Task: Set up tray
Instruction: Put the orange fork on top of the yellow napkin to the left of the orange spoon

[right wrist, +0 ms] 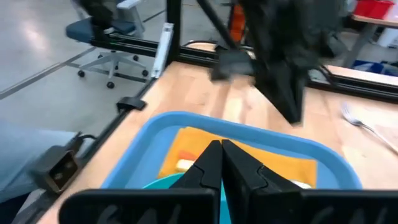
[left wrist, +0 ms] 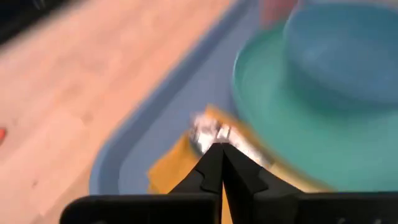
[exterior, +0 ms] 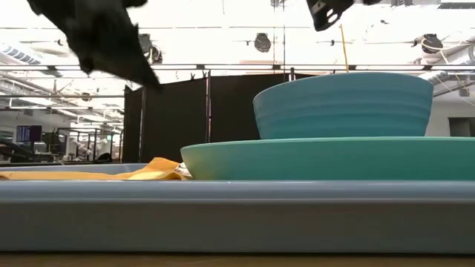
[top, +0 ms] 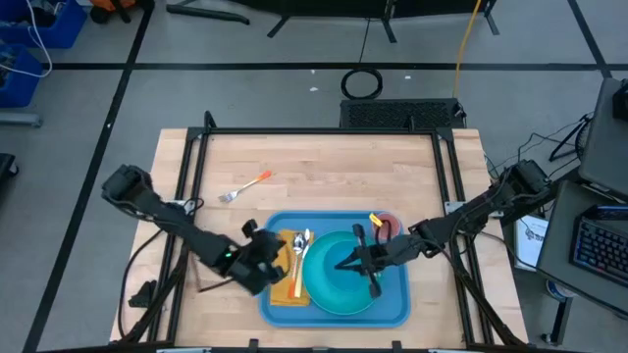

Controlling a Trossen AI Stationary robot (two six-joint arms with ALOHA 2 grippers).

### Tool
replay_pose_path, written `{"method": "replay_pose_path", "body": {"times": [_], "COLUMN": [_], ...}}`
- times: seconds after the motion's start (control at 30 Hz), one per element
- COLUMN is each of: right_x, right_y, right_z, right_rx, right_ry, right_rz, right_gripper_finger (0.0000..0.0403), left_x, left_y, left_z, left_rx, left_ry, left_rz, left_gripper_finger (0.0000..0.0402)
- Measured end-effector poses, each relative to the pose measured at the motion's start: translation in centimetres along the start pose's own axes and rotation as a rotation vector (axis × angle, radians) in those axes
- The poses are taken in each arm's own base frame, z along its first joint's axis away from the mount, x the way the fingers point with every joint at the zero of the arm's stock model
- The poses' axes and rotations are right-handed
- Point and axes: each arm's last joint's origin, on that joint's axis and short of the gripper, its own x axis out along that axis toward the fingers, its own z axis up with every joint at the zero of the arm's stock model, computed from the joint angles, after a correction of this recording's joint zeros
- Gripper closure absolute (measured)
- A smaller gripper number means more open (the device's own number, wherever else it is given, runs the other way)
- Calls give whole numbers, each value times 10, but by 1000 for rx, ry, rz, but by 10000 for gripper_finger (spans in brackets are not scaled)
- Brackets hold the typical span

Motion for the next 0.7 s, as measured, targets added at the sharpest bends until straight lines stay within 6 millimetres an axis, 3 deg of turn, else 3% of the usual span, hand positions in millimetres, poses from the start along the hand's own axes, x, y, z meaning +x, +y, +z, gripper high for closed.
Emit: {"method": "replay_pose_path", "body": {"times": [0.17, 0.43, 0.7], "right_x": [5, 12, 23], "right_y": [-22, -56, -82], "right_z": [7, 31, 48], "right_rx": [37, 64, 33], "right_ry": [1, 33, 31], "right_rz": [47, 22, -49], "right_gripper_finger": [403, 397, 322], "left_x": [-37, -76, -102], "left_y": [-1, -7, -11], "left_z": [-7, -35, -53], "left_rx": [9, 36, 72], "left_ry": [-145, -367, -487], "left_rz": [-27, -30, -63], "left_gripper_finger": [390, 387, 370]}}
